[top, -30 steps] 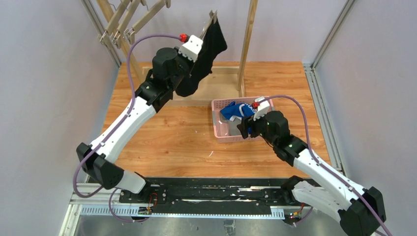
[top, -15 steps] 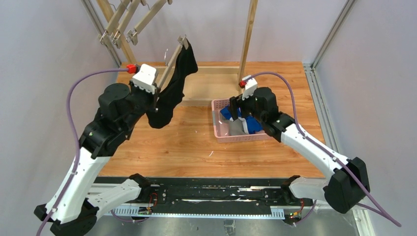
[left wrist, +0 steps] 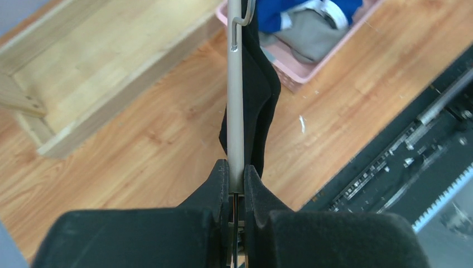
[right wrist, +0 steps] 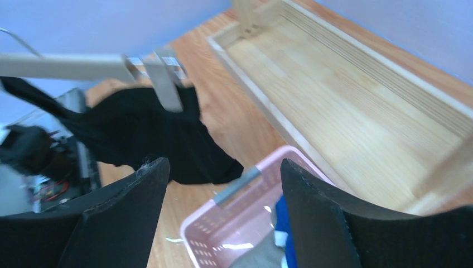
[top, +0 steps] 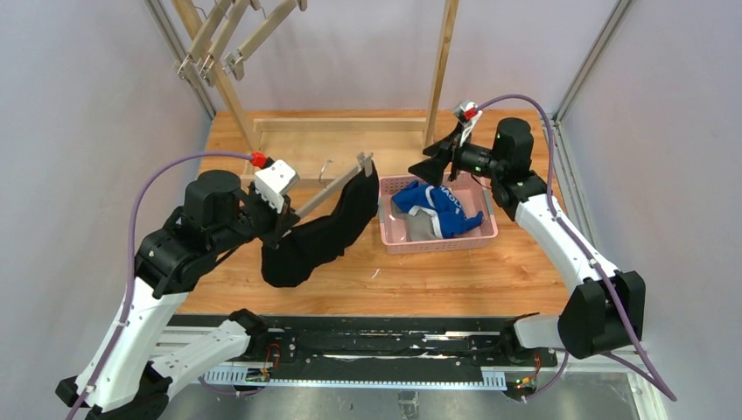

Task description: Remove the underwear clipped to the hanger

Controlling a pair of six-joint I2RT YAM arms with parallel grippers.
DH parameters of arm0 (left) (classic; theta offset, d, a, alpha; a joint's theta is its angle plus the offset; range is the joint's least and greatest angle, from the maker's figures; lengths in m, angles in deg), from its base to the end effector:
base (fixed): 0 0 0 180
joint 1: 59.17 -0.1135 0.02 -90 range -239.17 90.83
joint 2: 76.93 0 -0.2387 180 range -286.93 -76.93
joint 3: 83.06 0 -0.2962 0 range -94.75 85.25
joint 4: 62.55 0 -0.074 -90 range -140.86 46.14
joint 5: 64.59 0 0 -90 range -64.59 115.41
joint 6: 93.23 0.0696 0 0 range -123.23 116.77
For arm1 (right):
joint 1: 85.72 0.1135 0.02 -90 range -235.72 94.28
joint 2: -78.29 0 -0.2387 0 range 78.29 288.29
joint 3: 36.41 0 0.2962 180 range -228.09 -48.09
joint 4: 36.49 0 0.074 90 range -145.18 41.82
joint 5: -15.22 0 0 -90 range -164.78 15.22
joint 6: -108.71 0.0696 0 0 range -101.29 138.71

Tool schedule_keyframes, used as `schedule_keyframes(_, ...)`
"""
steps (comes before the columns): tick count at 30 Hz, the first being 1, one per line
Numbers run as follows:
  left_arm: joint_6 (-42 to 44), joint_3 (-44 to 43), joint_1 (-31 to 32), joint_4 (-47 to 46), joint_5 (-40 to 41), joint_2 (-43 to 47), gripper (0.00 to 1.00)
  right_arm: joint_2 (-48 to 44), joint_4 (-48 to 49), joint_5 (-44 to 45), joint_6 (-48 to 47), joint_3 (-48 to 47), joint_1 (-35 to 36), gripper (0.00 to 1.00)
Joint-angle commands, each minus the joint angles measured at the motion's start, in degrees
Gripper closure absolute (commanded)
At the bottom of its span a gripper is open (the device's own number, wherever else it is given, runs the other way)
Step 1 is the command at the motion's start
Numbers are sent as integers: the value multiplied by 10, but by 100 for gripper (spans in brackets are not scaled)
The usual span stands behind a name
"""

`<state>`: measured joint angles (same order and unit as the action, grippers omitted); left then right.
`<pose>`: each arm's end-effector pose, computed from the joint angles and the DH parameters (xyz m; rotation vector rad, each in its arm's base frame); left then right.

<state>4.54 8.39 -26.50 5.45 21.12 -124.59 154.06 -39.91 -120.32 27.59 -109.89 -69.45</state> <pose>0.1746 -0.1182 0.4185 0.7562 1.9166 -0.3469 0.3503 0.1540 0.3208 -0.7204 1.5810 0.9854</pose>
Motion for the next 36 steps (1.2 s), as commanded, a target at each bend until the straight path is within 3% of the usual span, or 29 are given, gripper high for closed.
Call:
schedule_keyframes(1,23,8,3,-6,-99,10,100,19,82,-217,46,-40,-13,26)
schedule_keyframes(3,30,9,3,-6,-129,9,100,31,124,-274,81,-46,-13,27)
schedule_keyframes(10,45,8,3,-11,-172,17,100,43,219,-323,152,-38,-7,27)
schedule_keyframes(31,44,5,3,-11,-174,21,100,108,221,-324,157,-66,64,31)
schedule_keyframes(34,44,5,3,-11,-169,21,100,113,220,-325,157,-67,68,43)
schedule_keyframes(36,42,6,3,-11,-167,21,100,113,216,-324,156,-67,68,67)
